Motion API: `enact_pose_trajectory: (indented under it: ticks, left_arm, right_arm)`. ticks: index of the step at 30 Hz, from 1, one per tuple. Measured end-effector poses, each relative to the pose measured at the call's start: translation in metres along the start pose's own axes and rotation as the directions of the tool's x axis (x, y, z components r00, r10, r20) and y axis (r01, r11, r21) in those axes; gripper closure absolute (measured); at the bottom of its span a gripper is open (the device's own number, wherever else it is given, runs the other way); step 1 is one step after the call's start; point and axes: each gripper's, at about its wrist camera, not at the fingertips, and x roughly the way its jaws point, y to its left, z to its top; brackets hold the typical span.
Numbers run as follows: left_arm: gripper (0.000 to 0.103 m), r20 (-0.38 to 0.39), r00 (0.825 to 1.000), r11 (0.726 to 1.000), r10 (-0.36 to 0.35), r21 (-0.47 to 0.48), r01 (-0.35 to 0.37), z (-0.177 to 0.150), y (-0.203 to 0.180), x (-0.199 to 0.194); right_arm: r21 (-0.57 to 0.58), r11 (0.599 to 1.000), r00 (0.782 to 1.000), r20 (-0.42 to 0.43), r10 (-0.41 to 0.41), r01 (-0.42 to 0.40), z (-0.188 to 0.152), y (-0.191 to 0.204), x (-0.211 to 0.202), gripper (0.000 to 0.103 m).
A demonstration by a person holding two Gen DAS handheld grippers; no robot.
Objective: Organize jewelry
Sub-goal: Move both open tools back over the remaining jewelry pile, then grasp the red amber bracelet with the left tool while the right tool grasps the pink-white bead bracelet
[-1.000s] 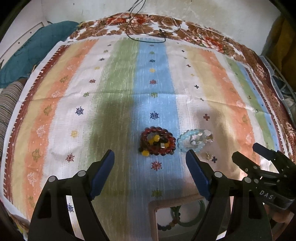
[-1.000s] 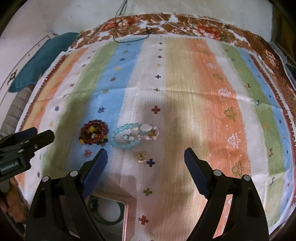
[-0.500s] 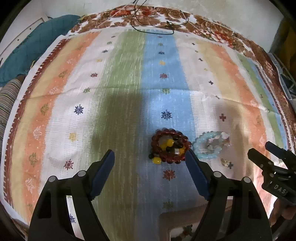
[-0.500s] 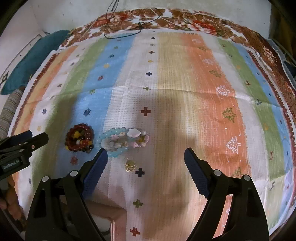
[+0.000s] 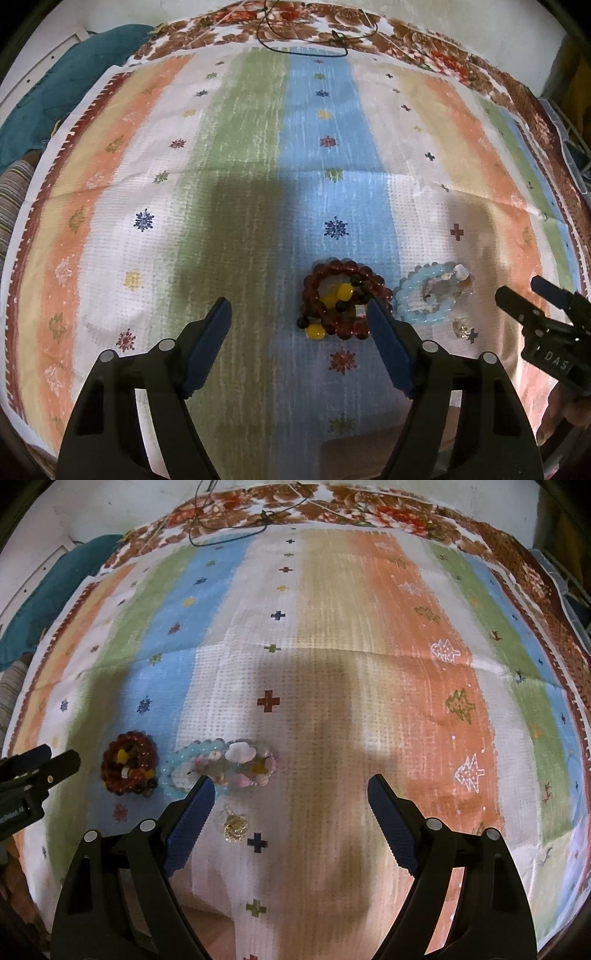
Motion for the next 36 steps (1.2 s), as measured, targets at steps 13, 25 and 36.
enact_pose_trajectory:
  ticks: [13, 25, 36]
  left_arm:
    - [0.039, -0.033, 0.999, 1.000, -0.004, 0.000, 0.004, 0.008, 0.001, 0.025]
    - [0.045, -0.048, 0.999, 1.000, -0.006, 0.016, 0.007, 0.015, -0.001, 0.040]
    - [0.055, -0.086, 0.996, 1.000, 0.021, 0.023, -0.019, 0.020, 0.000, 0.057]
  right_arm:
    - [0.014, 1.000, 1.000, -0.017, -0.010, 0.010, 0.005, -0.004, 0.017, 0.018]
    - [-0.020, 1.000, 1.000, -0.020, -0.016, 0.015, 0.012, 0.003, 0.026, 0.018]
    - [-0.009, 1.000, 0.998, -0.052, -0.024, 0.024, 0.018, 0.000, 0.047, 0.018]
